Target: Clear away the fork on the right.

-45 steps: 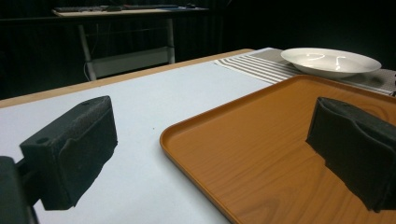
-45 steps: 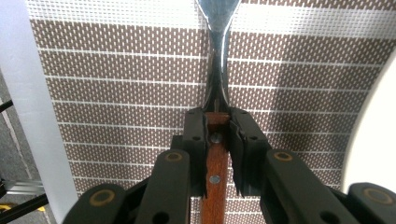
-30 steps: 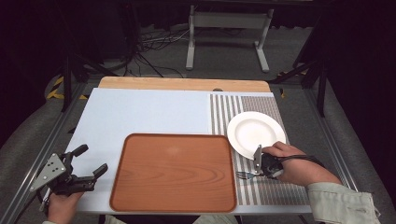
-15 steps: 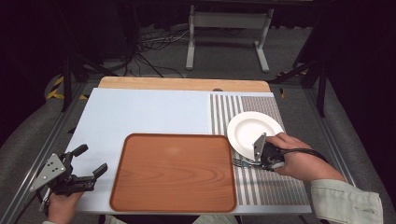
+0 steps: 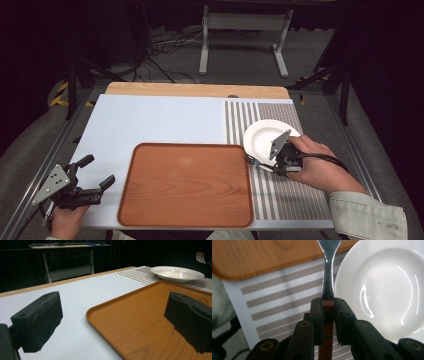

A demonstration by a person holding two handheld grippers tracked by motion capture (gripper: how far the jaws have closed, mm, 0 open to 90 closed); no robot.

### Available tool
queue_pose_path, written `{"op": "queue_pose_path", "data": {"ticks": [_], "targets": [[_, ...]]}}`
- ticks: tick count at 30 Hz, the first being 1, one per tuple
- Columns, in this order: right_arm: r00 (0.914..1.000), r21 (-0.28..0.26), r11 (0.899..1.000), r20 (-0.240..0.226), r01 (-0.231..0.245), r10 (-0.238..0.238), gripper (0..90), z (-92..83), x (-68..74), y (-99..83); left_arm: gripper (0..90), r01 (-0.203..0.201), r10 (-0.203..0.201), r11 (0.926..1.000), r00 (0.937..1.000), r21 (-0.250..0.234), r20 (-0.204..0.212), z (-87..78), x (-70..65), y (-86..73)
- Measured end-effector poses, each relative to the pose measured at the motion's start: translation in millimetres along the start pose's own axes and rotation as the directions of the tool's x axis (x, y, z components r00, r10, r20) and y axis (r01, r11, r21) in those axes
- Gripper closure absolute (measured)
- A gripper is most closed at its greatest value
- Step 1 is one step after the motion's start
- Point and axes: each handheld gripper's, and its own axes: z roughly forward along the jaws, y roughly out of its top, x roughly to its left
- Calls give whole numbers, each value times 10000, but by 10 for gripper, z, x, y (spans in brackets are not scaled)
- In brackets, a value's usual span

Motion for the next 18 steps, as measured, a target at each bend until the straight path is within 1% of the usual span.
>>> {"op": "queue_pose_path", "data": {"ticks": [1, 2, 3, 4, 5, 7, 8, 9, 11, 12, 13, 15, 16, 17, 18], "targets": [[9997, -95, 9997, 16, -231, 231, 779, -4, -1, 5, 23, -2, 2, 10000, 10000, -4, 3, -1, 0, 0], [9971, -383, 9964, 32, -757, 759, 779, -15, -16, 14, 23, 3, -3, 10000, 10000, -10, -4, -3, 1, 1], [9953, -479, 9942, 0, -965, 966, 779, -21, -18, 18, 23, 14, -14, 10000, 10000, -22, -9, -3, 3, 1], [9926, -590, 9908, -95, -1215, 1212, 779, -30, -21, 24, 23, 19, -19, 10000, 10000, -16, -6, -4, 4, 1], [9878, -675, 9855, -191, -1554, 1544, 779, -41, -17, 33, 23, 8, -8, 10000, 10000, -15, -9, -3, 4, 0], [9805, -856, 9768, -243, -1962, 1948, 779, -59, -17, 48, 23, 6, -6, 10000, 10000, -11, -5, -3, 3, 0], [9805, -856, 9768, -243, -1962, 1948, 779, -59, -17, 48, 23, 1, -1, 10000, 10000, -7, 2, -2, 2, 1], [9710, -903, 9669, -299, -2388, 2370, 779, -68, -16, 60, 23, -5, 5, 10000, 10000, -9, 6, -2, 1, 1], [9546, -1048, 9489, -442, -2977, 2946, 779, -77, -16, 77, 23, -16, 16, 10000, 10000, -21, 9, -2, 1, 2], [9503, -1067, 9444, -492, -3111, 3075, 779, -79, -17, 83, 23, -2, 2, 10000, 10000, -13, 2, -3, 2, 2], [9422, -1110, 9357, -525, -3349, 3310, 779, -80, -16, 94, 23, -2, 2, 10000, 10000, -9, -7, -4, 2, 2], [9303, -1182, 9228, -612, -3666, 3618, 779, -80, -10, 111, 23, -5, 5, 10000, 10000, -6, -6, -5, 3, 2], [9217, -1216, 9138, -687, -3876, 3818, 779, -81, -7, 119, 23, -2, 2, 10000, 10000, -11, 0, -4, 3, 2], [9217, -1216, 9138, -687, -3876, 3818, 779, -81, -7, 119, 23, -2, 2, 10000, 10000, -11, 0, -4, 3, 2], [9132, -1265, 9047, -785, -4069, 3998, 779, -81, -5, 127, 23, -6, 6, 10000, 10000, -10, 5, -4, 3, 2]]}}
